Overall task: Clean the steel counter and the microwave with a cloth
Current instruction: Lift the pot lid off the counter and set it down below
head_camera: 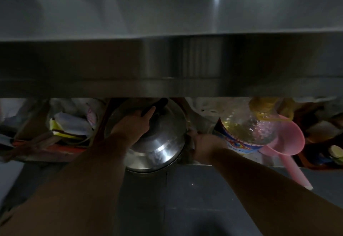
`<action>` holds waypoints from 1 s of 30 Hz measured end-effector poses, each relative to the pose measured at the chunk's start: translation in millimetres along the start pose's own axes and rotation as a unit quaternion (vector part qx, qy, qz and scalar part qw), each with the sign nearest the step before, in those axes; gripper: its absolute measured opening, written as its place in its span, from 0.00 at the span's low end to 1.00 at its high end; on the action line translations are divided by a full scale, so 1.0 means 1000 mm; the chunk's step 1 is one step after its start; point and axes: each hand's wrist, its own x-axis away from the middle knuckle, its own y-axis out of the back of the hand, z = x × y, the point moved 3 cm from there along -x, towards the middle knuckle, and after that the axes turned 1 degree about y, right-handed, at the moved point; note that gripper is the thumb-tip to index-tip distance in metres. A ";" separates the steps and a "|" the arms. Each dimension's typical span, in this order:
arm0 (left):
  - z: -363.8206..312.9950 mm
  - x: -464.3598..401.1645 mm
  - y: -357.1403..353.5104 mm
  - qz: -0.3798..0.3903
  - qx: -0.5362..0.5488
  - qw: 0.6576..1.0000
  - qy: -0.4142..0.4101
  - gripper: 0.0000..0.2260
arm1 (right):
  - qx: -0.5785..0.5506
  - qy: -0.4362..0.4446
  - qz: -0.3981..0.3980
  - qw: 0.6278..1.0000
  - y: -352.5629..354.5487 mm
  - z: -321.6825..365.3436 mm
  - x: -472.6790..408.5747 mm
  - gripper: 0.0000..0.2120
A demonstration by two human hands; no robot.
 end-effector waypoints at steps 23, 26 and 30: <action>-0.029 0.144 0.082 -0.040 0.026 0.995 -0.089 0.31 | -0.042 -0.095 0.048 0.993 0.065 0.034 0.115 0.37; -0.040 0.198 0.123 0.059 0.043 0.992 -0.103 0.28 | -0.069 -0.126 0.074 0.987 0.098 0.043 0.163 0.37; -0.043 0.256 0.181 0.171 0.047 0.977 -0.118 0.30 | -0.077 -0.145 0.093 0.982 0.149 0.062 0.231 0.36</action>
